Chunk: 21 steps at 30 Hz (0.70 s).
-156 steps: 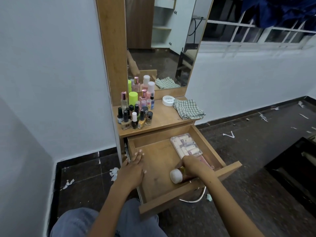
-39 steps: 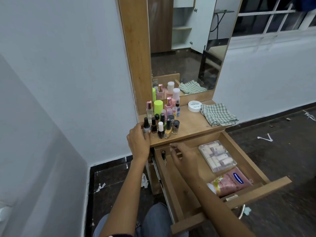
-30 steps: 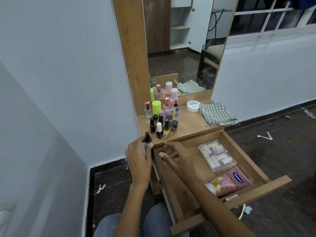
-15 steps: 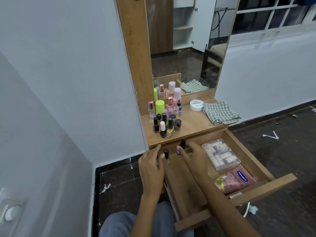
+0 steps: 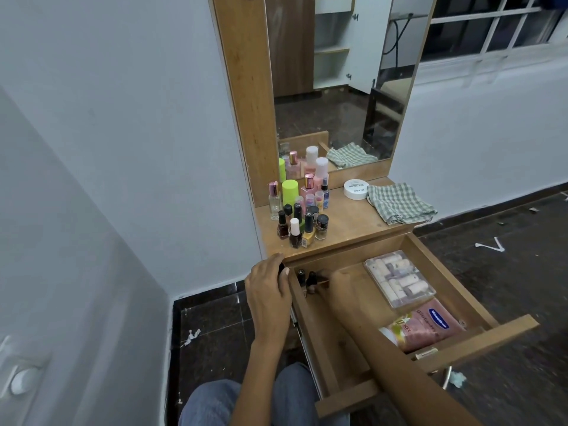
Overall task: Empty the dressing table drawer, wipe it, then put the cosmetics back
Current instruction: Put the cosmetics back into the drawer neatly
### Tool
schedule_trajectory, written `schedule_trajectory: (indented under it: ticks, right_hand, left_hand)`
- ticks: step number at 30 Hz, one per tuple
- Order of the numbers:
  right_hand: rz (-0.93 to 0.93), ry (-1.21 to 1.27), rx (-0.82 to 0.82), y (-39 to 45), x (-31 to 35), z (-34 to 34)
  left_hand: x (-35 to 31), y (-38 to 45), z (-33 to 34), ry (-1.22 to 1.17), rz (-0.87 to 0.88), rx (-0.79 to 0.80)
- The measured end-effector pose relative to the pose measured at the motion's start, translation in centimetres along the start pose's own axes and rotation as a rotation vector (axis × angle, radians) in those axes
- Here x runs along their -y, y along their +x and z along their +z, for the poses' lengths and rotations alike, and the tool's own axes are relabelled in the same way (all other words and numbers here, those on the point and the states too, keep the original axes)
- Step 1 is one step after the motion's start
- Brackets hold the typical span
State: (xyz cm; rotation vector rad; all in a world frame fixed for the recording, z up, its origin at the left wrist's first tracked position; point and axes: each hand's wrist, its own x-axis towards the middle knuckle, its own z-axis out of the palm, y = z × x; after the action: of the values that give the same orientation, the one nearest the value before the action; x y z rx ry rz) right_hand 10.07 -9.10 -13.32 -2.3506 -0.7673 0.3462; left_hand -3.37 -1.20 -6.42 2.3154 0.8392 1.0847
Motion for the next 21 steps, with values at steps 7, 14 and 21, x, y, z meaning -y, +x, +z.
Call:
schedule_trajectory:
  ticks: [7, 14, 21]
  right_hand:
    - [-0.163, 0.151, -0.359, -2.2, 1.1, -3.6]
    - [-0.357, 0.220, -0.432, -2.4, 2.3, -3.7]
    - [-0.513, 0.294, -0.534, -2.9, 2.8, -3.8]
  left_hand:
    - [-1.3, 2.5, 0.2, 0.037, 0.080, -0.063]
    - [-2.0, 5.9, 0.9, 0.282, 0.185, -0.025]
    - [-1.7, 4.8, 0.4, 0.060, 0.116, -0.125]
